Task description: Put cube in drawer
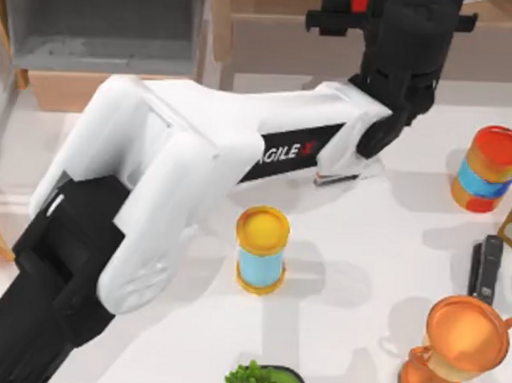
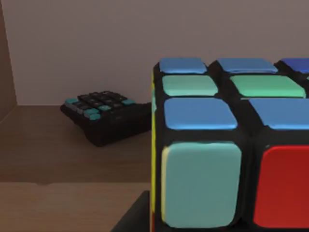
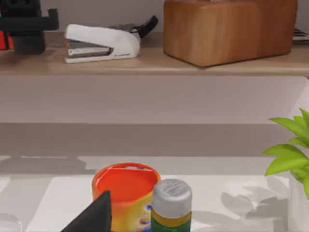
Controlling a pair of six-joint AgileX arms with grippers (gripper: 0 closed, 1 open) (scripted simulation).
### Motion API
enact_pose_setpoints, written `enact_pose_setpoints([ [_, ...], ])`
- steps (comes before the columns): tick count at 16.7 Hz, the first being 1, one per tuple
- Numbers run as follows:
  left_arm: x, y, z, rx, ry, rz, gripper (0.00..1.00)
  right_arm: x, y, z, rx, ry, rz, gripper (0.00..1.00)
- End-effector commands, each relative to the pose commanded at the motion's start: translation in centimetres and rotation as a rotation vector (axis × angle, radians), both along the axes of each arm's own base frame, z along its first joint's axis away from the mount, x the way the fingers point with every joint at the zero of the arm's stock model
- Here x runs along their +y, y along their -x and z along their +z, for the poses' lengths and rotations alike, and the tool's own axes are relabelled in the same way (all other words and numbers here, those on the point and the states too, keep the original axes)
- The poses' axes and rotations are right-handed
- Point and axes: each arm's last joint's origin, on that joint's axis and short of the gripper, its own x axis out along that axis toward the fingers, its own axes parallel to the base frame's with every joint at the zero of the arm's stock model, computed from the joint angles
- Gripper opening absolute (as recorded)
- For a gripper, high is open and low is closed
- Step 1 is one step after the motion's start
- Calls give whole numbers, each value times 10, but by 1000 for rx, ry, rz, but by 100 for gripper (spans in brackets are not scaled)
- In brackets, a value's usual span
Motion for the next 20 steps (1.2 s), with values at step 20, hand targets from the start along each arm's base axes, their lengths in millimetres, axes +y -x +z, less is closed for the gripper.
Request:
enact_pose_setpoints([
  [20, 79, 77, 263, 100, -318, -237, 0, 0, 0, 0, 0, 0, 0, 100],
])
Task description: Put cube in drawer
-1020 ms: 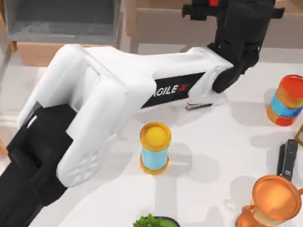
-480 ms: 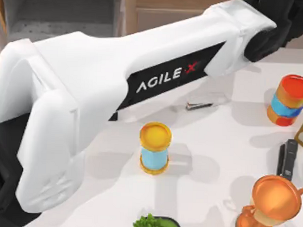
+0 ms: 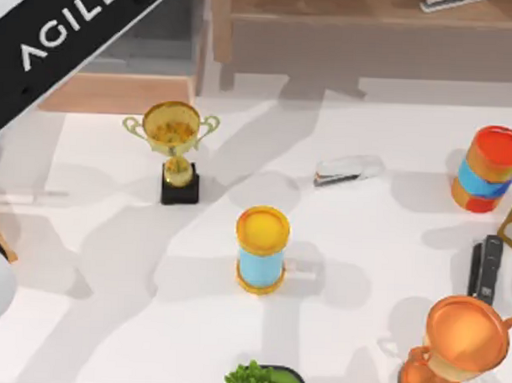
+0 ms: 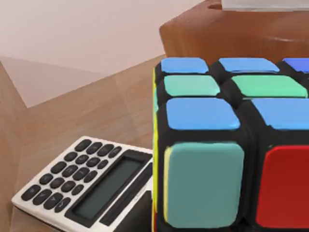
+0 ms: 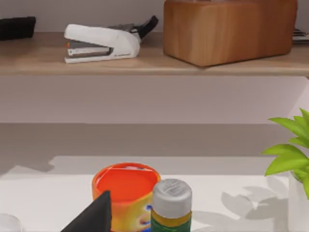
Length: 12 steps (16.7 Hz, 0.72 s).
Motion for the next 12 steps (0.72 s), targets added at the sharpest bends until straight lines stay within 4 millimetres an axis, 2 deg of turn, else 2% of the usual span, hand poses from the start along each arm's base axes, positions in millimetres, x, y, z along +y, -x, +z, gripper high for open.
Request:
enact_pose_setpoints([
  [3, 65, -10, 30, 63, -88, 57, 0, 0, 0, 0, 0, 0, 0, 100],
  [6, 134, -24, 41, 172, -174, 139, 0, 0, 0, 0, 0, 0, 0, 100],
  [9, 200, -44, 32, 338, -242, 230, 0, 0, 0, 0, 0, 0, 0, 100],
  [12, 267, -69, 4, 554, -271, 317, 0, 0, 0, 0, 0, 0, 0, 100],
])
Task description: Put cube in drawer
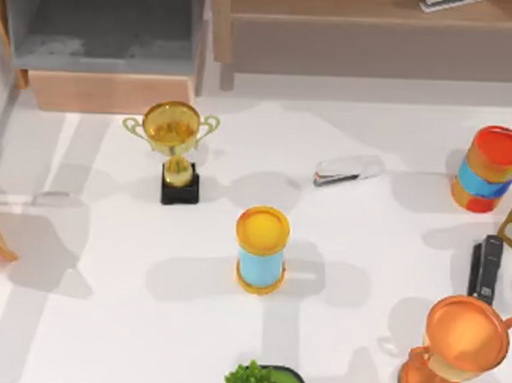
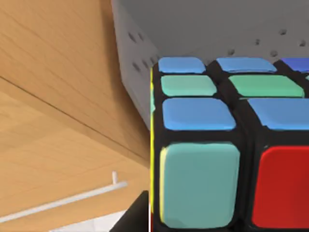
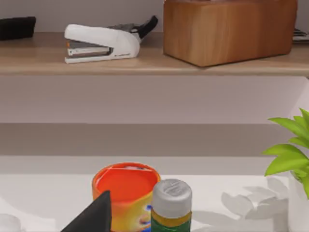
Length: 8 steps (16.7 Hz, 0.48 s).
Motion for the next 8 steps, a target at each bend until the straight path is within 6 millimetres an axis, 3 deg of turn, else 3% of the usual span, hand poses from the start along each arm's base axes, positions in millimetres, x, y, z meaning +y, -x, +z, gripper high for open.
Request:
enact_pose_setpoints([
  [4, 90, -32, -59, 292, 56, 148, 0, 0, 0, 0, 0, 0, 0, 100],
  [8, 169, -57, -138, 544, 177, 264, 0, 0, 0, 0, 0, 0, 0, 100],
])
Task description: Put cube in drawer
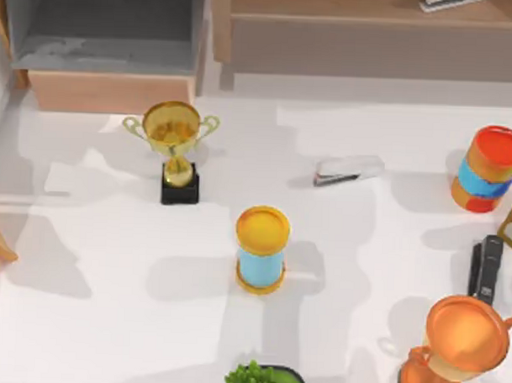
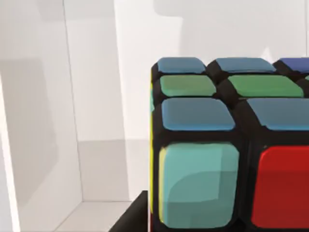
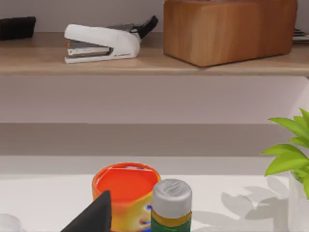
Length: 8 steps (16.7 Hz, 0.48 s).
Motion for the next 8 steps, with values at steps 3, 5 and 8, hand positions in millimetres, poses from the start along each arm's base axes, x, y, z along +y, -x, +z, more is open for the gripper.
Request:
enact_pose_setpoints([
  [3, 40, -12, -62, 135, 92, 62, 0, 0, 0, 0, 0, 0, 0, 100],
  [5, 54, -16, -96, 200, 138, 81, 0, 0, 0, 0, 0, 0, 0, 100],
  [8, 62, -18, -121, 252, 170, 92, 0, 0, 0, 0, 0, 0, 0, 100],
])
